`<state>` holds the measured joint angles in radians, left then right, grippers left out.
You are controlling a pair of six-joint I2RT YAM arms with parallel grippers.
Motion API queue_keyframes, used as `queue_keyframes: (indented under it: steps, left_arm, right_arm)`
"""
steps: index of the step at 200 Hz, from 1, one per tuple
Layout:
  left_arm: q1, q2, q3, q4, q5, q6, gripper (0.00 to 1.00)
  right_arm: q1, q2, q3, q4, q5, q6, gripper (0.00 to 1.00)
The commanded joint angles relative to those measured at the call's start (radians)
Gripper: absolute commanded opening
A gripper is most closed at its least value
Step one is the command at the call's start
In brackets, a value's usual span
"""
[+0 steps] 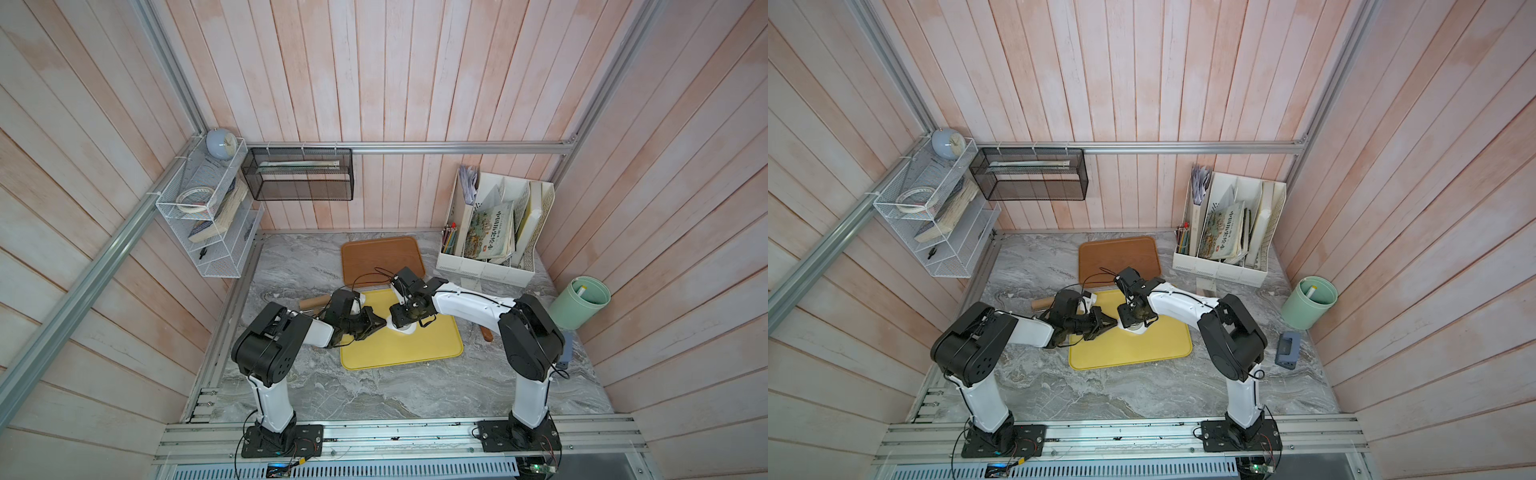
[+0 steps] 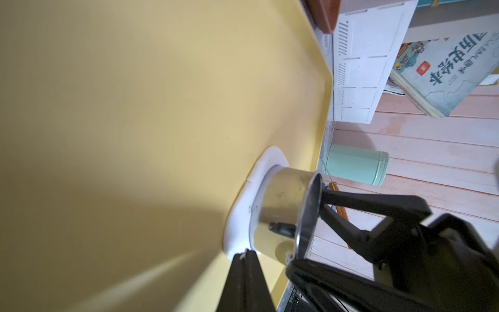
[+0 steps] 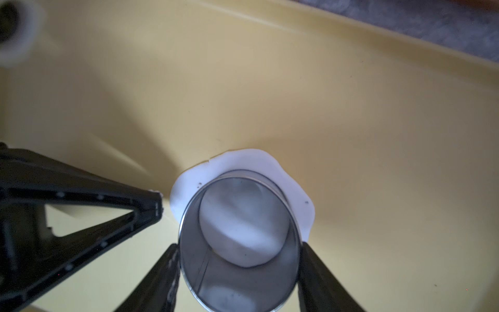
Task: Roll out the dumpling wrappers from the dough
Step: Pick up the dumpling mold from the work surface.
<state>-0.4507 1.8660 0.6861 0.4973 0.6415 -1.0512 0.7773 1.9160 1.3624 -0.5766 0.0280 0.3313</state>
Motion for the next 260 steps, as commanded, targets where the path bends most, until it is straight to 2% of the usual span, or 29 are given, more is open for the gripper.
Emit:
queue_keyframes:
  steps: [1,45,183,260]
  left_arm:
    - [-0.009,0.036,0.025,0.095,0.014,-0.027,0.01]
    - [-0.013,0.050,0.029,0.001,-0.031,0.018,0.00]
    - [-0.013,0.091,0.015,-0.095,-0.066,0.049,0.00]
    - [-0.013,0.099,0.008,-0.100,-0.066,0.050,0.00]
  right_arm:
    - [-0.006,-0.002,0.036,-0.007,-0.004,-0.009,0.53]
    - [-0.018,-0.012,0.026,-0.002,-0.011,-0.005,0.51]
    - [-0.069,-0.071,0.008,0.021,-0.057,0.002,0.48]
    - [-0.083,-0.092,0.023,-0.008,-0.040,0.015,0.47]
